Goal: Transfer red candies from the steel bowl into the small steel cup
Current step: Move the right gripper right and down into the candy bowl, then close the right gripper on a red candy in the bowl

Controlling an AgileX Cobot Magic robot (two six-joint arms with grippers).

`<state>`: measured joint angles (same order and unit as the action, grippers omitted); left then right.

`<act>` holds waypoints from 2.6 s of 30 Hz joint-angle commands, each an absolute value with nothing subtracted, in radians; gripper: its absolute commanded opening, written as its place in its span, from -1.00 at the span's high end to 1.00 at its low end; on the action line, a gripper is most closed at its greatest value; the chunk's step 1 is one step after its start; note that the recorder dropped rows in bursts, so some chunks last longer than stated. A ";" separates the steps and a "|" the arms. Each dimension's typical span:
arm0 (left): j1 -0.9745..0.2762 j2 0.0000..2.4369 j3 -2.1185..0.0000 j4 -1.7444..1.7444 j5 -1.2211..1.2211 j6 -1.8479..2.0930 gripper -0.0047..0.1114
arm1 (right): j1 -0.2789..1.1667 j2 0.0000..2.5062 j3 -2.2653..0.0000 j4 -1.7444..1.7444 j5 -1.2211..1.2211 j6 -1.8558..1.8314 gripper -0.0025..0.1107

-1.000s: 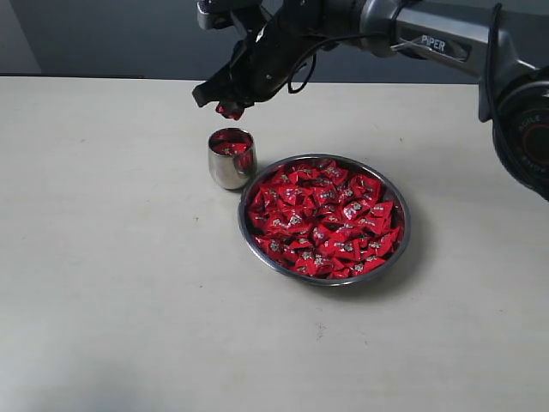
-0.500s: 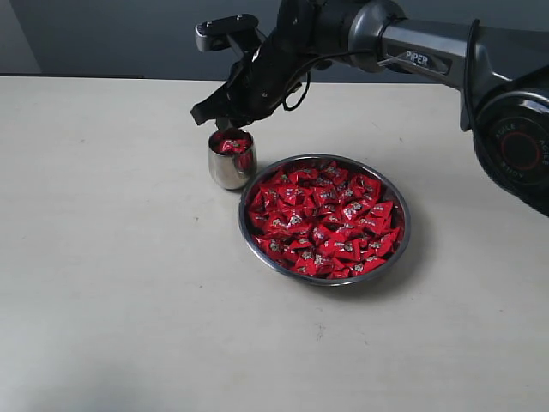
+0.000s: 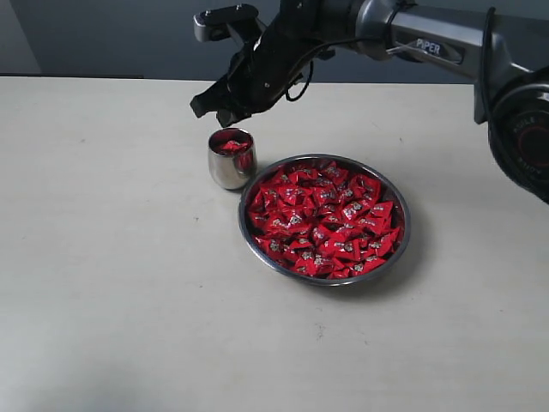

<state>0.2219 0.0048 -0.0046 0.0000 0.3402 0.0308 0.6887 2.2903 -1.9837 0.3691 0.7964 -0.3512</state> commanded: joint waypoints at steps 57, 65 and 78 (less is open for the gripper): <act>0.217 0.000 0.000 -0.006 0.330 0.029 0.91 | 0.559 1.783 -0.969 0.375 0.481 -0.243 0.97; 0.217 0.000 0.000 -0.006 0.330 0.029 0.91 | 0.546 1.808 -1.047 0.265 0.553 -0.121 0.97; 0.217 0.000 0.000 -0.006 0.330 0.029 0.91 | 0.477 1.808 -1.054 0.311 0.653 -0.106 0.26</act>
